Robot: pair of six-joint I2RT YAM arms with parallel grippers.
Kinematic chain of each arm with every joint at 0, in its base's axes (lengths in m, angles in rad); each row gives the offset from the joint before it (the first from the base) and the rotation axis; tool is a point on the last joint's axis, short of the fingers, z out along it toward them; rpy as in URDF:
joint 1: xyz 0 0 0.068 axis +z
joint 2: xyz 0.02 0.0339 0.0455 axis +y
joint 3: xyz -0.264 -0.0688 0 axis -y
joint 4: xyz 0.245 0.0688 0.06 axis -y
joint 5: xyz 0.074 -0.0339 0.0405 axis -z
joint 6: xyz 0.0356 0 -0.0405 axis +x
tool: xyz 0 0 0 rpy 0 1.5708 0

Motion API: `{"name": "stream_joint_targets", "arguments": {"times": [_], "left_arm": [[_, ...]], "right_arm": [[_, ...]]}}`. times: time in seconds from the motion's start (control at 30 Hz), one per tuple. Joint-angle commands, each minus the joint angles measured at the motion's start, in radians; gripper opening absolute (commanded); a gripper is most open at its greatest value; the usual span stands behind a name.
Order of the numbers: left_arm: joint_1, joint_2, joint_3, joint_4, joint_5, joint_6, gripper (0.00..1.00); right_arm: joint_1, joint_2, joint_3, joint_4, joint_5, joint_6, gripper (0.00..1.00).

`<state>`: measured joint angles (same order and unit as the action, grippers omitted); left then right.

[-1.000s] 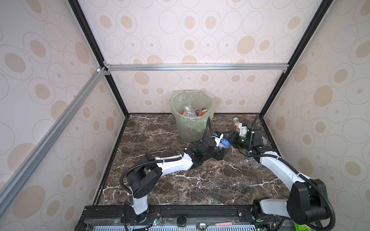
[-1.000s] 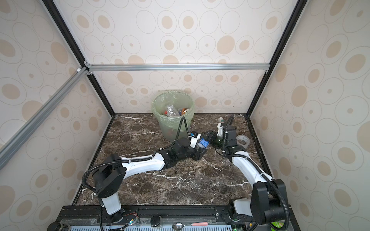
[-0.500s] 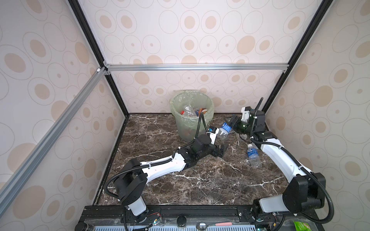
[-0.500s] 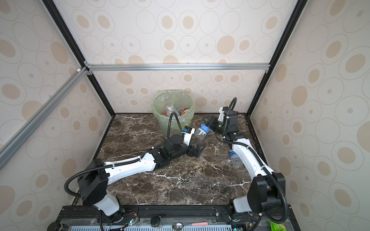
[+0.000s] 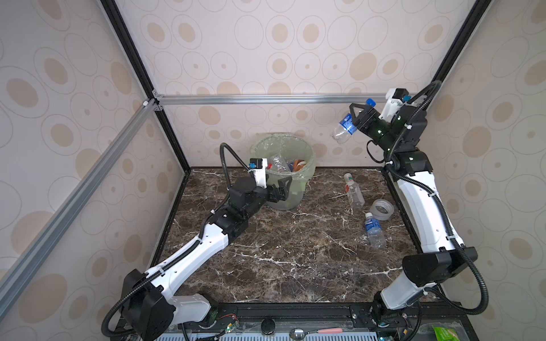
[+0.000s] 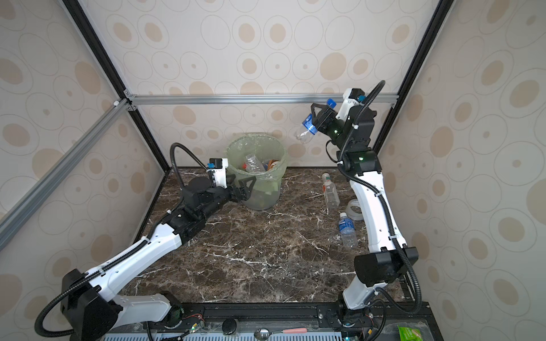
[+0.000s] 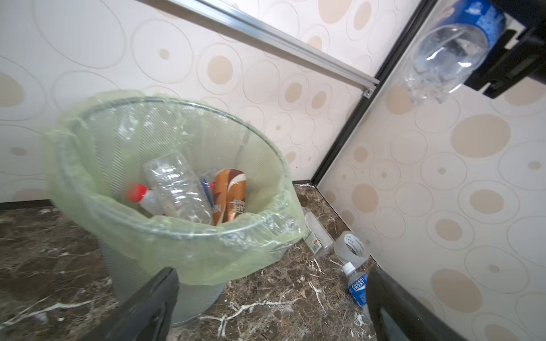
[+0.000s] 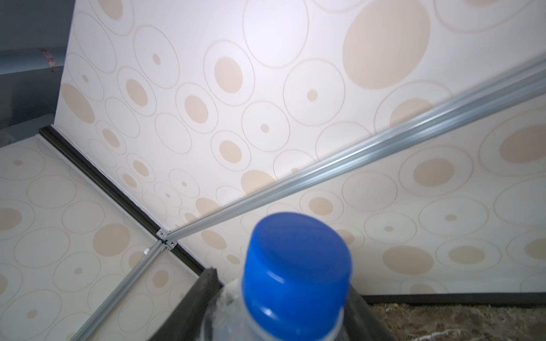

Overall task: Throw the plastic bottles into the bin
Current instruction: 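Raise the blue-labelled bottle over the bin with the right gripper while the left gripper releases, then open the right gripper to drop the bottle into the bin and withdraw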

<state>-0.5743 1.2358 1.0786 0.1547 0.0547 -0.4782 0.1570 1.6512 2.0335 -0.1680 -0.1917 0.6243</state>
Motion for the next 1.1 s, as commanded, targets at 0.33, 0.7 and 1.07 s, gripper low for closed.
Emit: {"name": "stream_joint_targets", "arguments": {"times": [0.33,0.7,1.07], "left_arm": [[0.129,-0.101,-0.067,-0.020,0.066,-0.036,0.99],[0.144,-0.120,-0.096,-0.033,0.089,-0.048,0.99],[0.145,-0.125,-0.120,0.004,0.107,-0.088,0.99]], "right_arm": [[0.197,0.425,0.493,-0.181,0.051,-0.095,0.54],[0.258,0.500,0.540,-0.279,0.112,-0.176,0.98],[0.257,0.364,0.473,-0.320,0.147,-0.255,0.99]]}}
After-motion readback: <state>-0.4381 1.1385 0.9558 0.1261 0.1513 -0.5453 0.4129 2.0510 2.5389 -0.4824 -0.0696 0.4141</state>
